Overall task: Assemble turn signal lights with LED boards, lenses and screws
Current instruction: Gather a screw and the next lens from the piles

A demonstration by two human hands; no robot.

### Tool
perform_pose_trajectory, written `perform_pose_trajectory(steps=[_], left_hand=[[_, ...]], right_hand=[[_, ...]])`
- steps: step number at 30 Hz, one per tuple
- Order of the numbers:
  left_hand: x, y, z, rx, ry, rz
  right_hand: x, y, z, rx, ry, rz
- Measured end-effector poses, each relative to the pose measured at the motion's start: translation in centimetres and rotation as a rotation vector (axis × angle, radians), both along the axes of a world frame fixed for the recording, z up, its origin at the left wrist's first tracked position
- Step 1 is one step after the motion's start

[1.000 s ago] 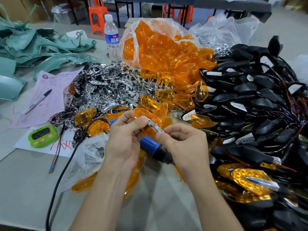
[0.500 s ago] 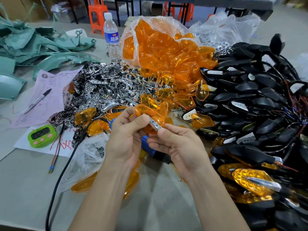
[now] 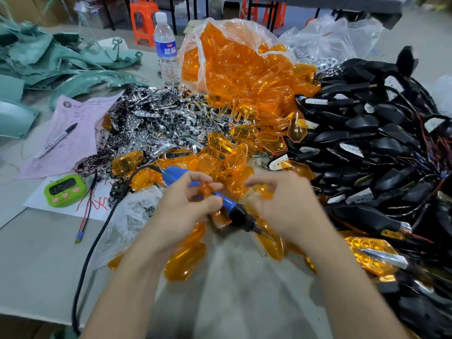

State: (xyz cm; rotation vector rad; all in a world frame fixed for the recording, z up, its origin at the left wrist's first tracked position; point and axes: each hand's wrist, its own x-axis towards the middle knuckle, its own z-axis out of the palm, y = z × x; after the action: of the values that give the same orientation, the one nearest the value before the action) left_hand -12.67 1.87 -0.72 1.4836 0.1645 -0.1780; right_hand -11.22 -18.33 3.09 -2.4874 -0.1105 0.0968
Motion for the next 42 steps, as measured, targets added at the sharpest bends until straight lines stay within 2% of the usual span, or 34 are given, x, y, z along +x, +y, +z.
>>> perform_pose_trajectory(steps=[2, 5, 10, 12, 14, 16, 18, 21, 23, 27, 30, 32, 33, 34, 36, 38, 42], left_hand=[[-1.3, 1.5, -0.5, -0.052, -0.023, -0.093], [-2.6, 1.5, -1.9, -0.028, -0.068, -0.115], [-3.2, -0.5, -3.2, 0.371, -0.138, -0.068], [-3.3, 0.0, -3.1, 0.525, -0.143, -0.045], [-3.5, 0.8, -3.0, 0.675, -0.149, -0.017], [-3.7, 1.4, -3.1, 0.82, -0.14, 0.004], [-4.0, 1.1, -3.2, 0.9, -0.124, 0.016], [-4.5, 0.2, -3.4, 0.974, -0.208, 0.058], [-4.8, -0.3, -3.2, 0.948, -0.278, 0.108], [-4.5, -0.8, -2.5, 0.813, -0.302, 0.174], [-3.4, -1.9, -1.3, 0.684, -0.318, 0.177], [-2.4, -3.1, 0.2, 0.5, -0.346, 0.138], [-1.9, -3.8, 1.0, 0.391, -0.366, 0.113], [-1.3, -4.4, 1.9, 0.284, -0.38, 0.093], [-0.4, -5.3, 3.2, 0.109, -0.383, 0.056], [0.4, -5.8, 3.8, 0.078, -0.39, 0.062], [0.9, -4.7, 3.9, -0.042, -0.341, 0.189]], right_hand=[[2.0, -2.2, 1.4, -0.1, -0.011, -0.067], [5.6, -4.4, 2.3, -0.413, -0.028, -0.064], [10.8, -5.2, 1.6, -0.875, 0.277, 0.151], [11.7, -5.1, 0.6, -1.047, 0.337, 0.277], [12.0, -5.4, -0.4, -1.103, 0.369, 0.324], [11.7, -6.0, -1.2, -1.078, 0.382, 0.309], [11.4, -6.7, -1.9, -1.01, 0.308, 0.248], [10.7, -7.0, -1.8, -0.906, 0.132, 0.145], [10.1, -6.9, -0.8, -0.887, 0.045, 0.106], [8.7, -7.2, 3.1, -0.788, -0.088, 0.058], [7.2, -7.0, 7.6, -0.377, -0.225, -0.001], [6.0, -5.6, 10.5, -0.044, -0.358, 0.033], [5.5, -4.5, 11.5, 0.044, -0.362, 0.082], [5.1, -3.1, 11.9, 0.045, -0.33, 0.135], [4.6, -0.7, 11.4, -0.057, -0.254, 0.2], [4.3, 0.8, 9.6, -0.049, -0.206, 0.166], [3.7, 1.5, 6.0, 0.346, -0.164, 0.028]])
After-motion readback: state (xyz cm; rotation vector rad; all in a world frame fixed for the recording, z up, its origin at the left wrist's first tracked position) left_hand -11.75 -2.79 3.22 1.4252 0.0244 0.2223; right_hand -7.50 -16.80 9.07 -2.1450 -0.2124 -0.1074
